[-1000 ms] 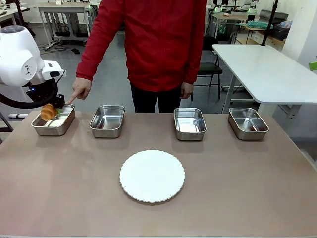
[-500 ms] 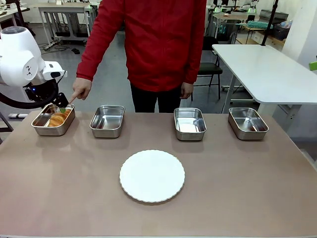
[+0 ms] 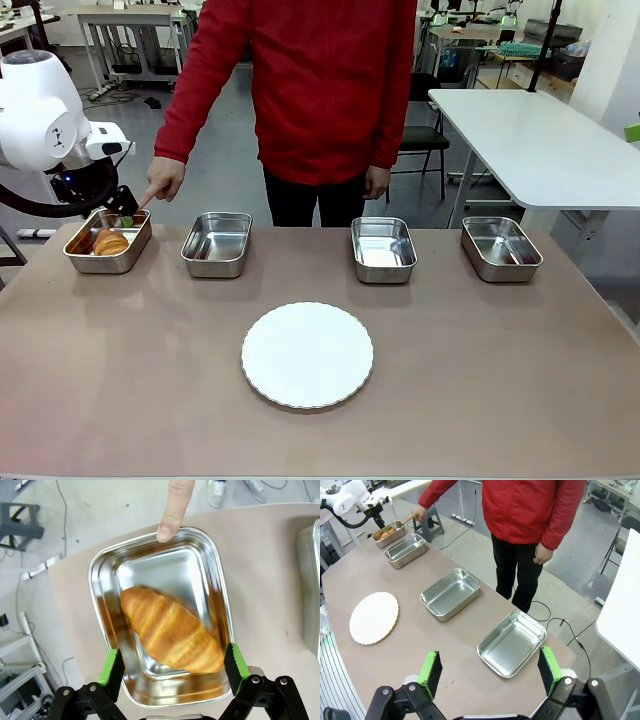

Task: Place the bread in the container.
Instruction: Place the Butter Roll into the Airtight Container indicated by the human.

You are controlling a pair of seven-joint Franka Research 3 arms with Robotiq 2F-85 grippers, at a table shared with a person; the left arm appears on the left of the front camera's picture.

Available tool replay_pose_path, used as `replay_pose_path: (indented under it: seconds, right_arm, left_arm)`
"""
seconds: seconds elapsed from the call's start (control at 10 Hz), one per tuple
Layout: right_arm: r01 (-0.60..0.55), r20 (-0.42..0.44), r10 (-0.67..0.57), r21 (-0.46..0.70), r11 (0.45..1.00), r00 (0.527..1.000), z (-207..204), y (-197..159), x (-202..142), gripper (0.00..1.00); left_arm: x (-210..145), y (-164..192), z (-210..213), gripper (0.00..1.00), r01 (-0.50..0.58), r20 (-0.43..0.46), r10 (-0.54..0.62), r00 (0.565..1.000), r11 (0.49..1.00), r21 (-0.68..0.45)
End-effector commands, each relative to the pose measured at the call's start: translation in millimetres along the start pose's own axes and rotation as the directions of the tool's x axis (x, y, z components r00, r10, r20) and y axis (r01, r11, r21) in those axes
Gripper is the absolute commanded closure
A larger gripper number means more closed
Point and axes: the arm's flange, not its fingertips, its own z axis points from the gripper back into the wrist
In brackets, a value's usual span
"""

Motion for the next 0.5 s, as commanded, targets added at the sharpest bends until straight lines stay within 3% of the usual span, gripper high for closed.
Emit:
replay_pose_path:
  seconds: [0.0,0.4]
  right_arm:
    - [-0.003,0.019,0.003,0.005,1.000,1.000,0.6,-0.4,1.2,0.00]
    - [-0.003,0.019,0.003,0.005,1.000,1.000,0.6,-0.4,1.2,0.00]
  left_arm:
    - [-0.2,0.6,-0.9,0.00,0.010,0.018,-0.010,1.000,1.000,0.011]
    - [0.7,0.0,0.4,0.00,0.001,0.007,-0.001,1.000,1.000,0.002]
